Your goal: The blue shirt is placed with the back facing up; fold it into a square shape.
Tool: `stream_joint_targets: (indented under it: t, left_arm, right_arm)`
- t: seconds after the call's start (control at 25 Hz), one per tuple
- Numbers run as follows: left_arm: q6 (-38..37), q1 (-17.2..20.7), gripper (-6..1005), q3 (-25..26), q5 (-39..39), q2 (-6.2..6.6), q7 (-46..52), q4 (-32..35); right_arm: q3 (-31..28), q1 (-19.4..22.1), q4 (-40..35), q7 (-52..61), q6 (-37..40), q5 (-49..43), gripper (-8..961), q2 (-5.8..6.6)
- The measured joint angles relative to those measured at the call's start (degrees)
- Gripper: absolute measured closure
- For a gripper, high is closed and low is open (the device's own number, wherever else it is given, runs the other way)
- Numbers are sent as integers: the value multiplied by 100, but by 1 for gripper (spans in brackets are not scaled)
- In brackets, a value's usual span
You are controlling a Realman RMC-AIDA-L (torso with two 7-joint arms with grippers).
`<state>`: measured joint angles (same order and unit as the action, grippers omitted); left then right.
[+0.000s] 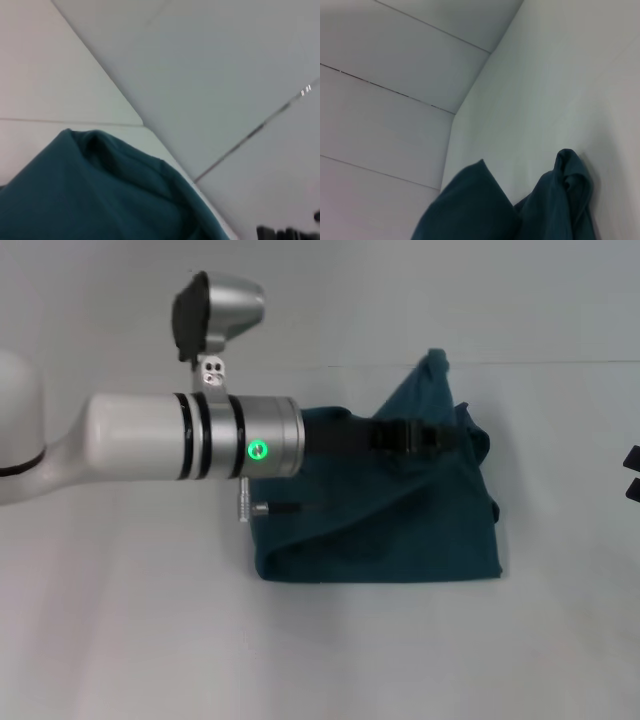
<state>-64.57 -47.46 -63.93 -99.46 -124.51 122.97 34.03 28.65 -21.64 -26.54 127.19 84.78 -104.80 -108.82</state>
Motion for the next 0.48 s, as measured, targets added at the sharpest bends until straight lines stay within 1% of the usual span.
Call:
stream_joint_targets:
  t: [0.12,0.28,0.4,0.44,0.48]
  left_arm:
    - [130,-10,866,-278,35,14,-31,-11]
    - [87,11,853,-348,69,15,-53,22]
    - [-191,55,741,-323,96,18,-100,189]
    - [-420,112,704,-273,100,24,-120,331]
    - [-420,112,666,-273,100,24,-120,331]
  right_arm:
    - [1,2,0,-1,-17,-1,269,0]
    - [9,6,0,-1,-50,-5,269,1]
    - [15,6,0,-1,-69,-29,269,1]
    - [17,2,0,-1,-80,-51,269,1]
    - [20,-6,0,-1,-91,-90,269,3]
